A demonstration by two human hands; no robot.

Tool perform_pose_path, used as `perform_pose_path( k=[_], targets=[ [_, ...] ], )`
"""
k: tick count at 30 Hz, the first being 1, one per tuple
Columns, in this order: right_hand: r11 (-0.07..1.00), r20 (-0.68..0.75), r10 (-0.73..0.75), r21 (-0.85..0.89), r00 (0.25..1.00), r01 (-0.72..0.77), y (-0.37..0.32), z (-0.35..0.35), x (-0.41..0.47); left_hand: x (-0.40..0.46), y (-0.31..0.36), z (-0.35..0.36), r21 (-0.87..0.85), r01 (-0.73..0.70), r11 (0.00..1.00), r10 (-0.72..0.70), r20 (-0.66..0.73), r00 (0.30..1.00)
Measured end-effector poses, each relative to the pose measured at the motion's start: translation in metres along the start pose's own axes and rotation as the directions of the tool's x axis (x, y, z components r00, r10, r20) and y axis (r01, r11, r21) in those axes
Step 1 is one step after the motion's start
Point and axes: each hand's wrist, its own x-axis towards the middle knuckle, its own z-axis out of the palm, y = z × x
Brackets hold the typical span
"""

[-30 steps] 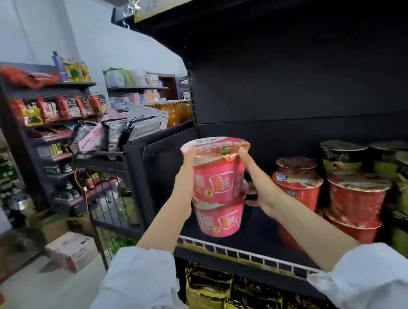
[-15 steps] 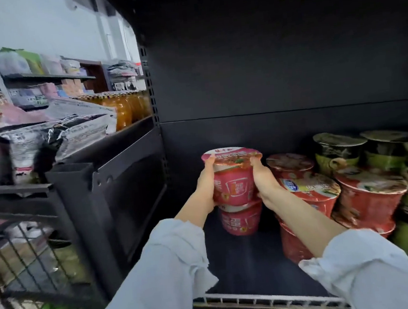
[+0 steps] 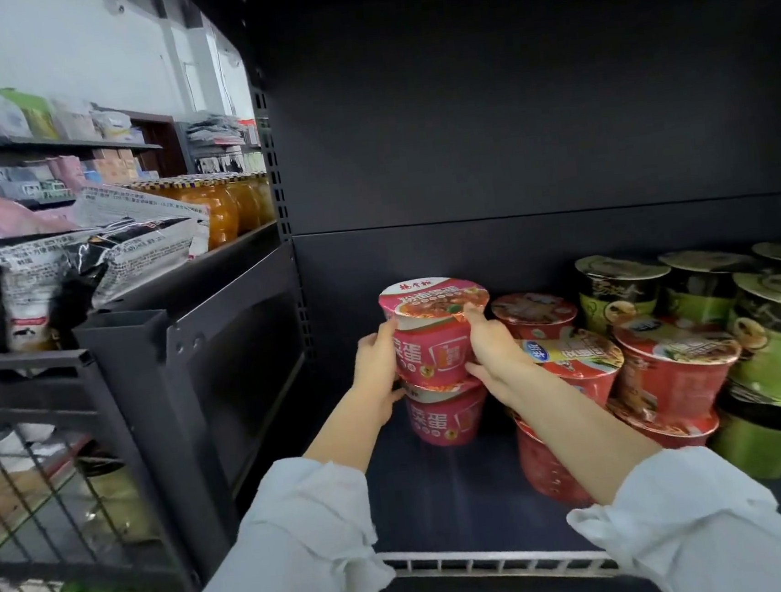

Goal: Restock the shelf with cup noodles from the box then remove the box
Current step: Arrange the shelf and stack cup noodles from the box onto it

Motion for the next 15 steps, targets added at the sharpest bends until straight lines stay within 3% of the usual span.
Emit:
perform_pose_path(
  k=[2, 5, 11, 15],
  targets=[
    [1.000, 0.073, 0.014, -0.005, 0.997, -0.013, -0.003, -0.007, -0.019, -0.011, -0.005, 0.004, 0.059, -0.056, 0.997, 0.061, -0.079, 0.995],
    [0.993, 0.189, -0.020, -0.108, 0.982, 0.041, -0.004, -0.027, -0.050, -0.035, -0.013, 0.014, 0.231, -0.181, 0.956, 0.205, -0.084, 0.975],
    [0.862, 0.295, -0.328, -0.295, 0.898, 0.412, 0.007, -0.099, -0.121, -0.133, -0.030, 0.052, 0.510, -0.371, 0.776, 0.432, 0.000, 0.902],
    [0.760, 0.361, -0.407, -0.376, 0.839, 0.530, 0.024, -0.168, -0.173, -0.210, -0.057, 0.087, 0.537, -0.375, 0.756, 0.451, -0.010, 0.893]
  ],
)
